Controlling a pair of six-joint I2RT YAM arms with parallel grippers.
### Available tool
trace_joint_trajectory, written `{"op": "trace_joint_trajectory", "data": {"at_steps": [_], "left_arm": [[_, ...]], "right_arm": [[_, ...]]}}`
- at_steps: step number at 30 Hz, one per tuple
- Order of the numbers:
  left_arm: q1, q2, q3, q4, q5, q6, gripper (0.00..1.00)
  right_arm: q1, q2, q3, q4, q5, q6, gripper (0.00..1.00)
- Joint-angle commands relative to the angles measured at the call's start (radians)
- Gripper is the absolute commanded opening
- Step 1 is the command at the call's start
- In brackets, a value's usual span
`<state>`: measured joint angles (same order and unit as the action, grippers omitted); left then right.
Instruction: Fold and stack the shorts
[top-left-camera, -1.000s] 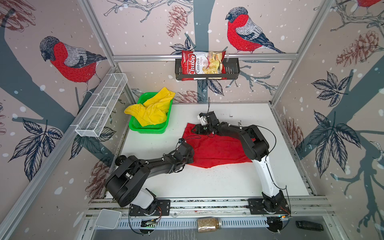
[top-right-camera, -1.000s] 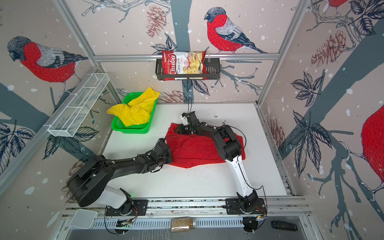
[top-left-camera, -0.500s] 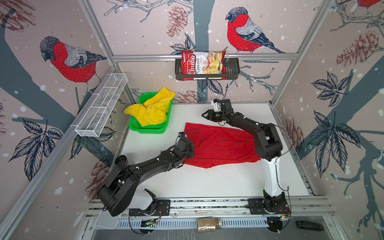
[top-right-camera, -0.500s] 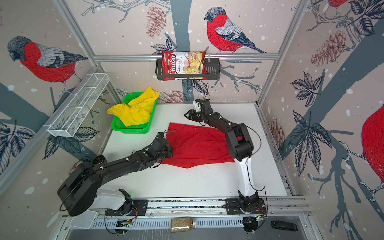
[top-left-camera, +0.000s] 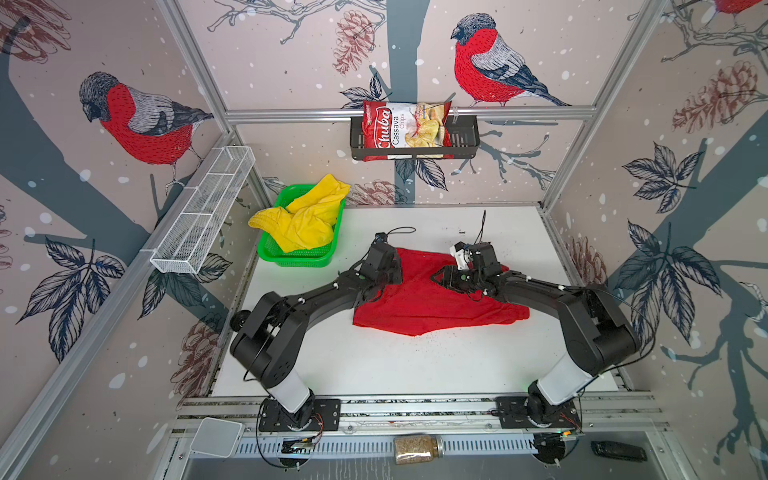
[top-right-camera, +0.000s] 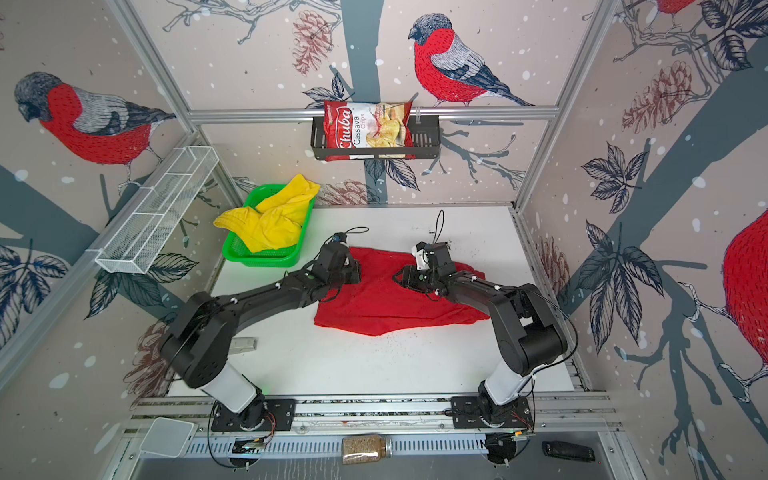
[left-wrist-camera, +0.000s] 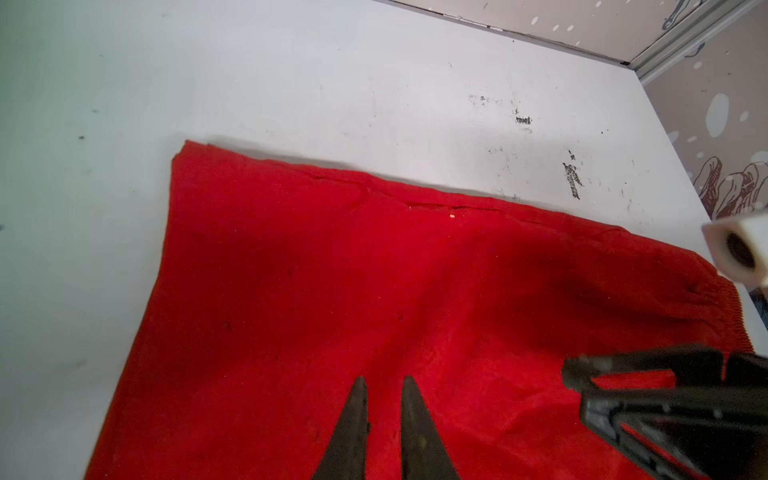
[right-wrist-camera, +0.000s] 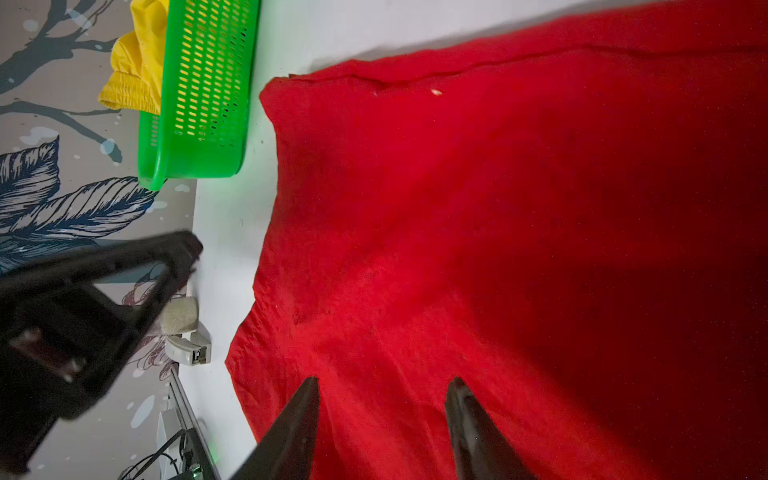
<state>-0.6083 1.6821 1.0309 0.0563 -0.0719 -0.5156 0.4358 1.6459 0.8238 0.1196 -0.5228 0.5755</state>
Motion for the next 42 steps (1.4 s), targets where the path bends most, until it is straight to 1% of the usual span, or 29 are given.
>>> {"op": "trace_joint_trajectory", "data": {"at_steps": [1,6,14,21,25,28,30,32,35,39,42], "left_arm": [[0.027,0.072,0.068,0.024,0.072,0.06,0.16],[0.076,0.196,0.15,0.037,0.081,0.083,0.14],[0.158,0.389,0.259,-0.012,0.077,0.095,0.12],[0.205,0.442,0.284,-0.024,0.049,0.111,0.11],[0.228,0.465,0.331,-0.057,0.054,0.14,0.12],[0.229,0.426,0.349,-0.087,0.046,0.154,0.14],[0.229,0.372,0.335,-0.09,0.056,0.155,0.18],[0.229,0.309,0.319,-0.098,0.095,0.167,0.22],[0.224,0.2,0.272,-0.112,0.151,0.14,0.26],[0.185,0.048,0.137,-0.094,0.182,0.098,0.26],[0.136,-0.026,0.031,-0.079,0.221,0.047,0.24]], "right_arm": [[-0.015,-0.015,-0.039,0.05,-0.016,0.009,0.51],[-0.038,-0.011,-0.105,0.07,-0.017,0.015,0.51],[-0.057,-0.033,-0.225,0.08,-0.006,0.011,0.51],[-0.058,-0.127,-0.355,0.074,0.023,0.043,0.51],[-0.059,-0.181,-0.378,0.049,0.031,0.061,0.52],[-0.066,-0.269,-0.341,-0.016,0.052,0.066,0.53],[-0.095,-0.331,-0.295,-0.065,0.05,0.058,0.56],[-0.151,-0.38,-0.236,-0.123,0.033,0.037,0.57],[-0.263,-0.416,-0.154,-0.227,0.006,-0.016,0.57],[-0.423,-0.385,-0.119,-0.302,-0.05,-0.071,0.57],[-0.499,-0.309,-0.128,-0.328,-0.089,-0.094,0.56]]}}
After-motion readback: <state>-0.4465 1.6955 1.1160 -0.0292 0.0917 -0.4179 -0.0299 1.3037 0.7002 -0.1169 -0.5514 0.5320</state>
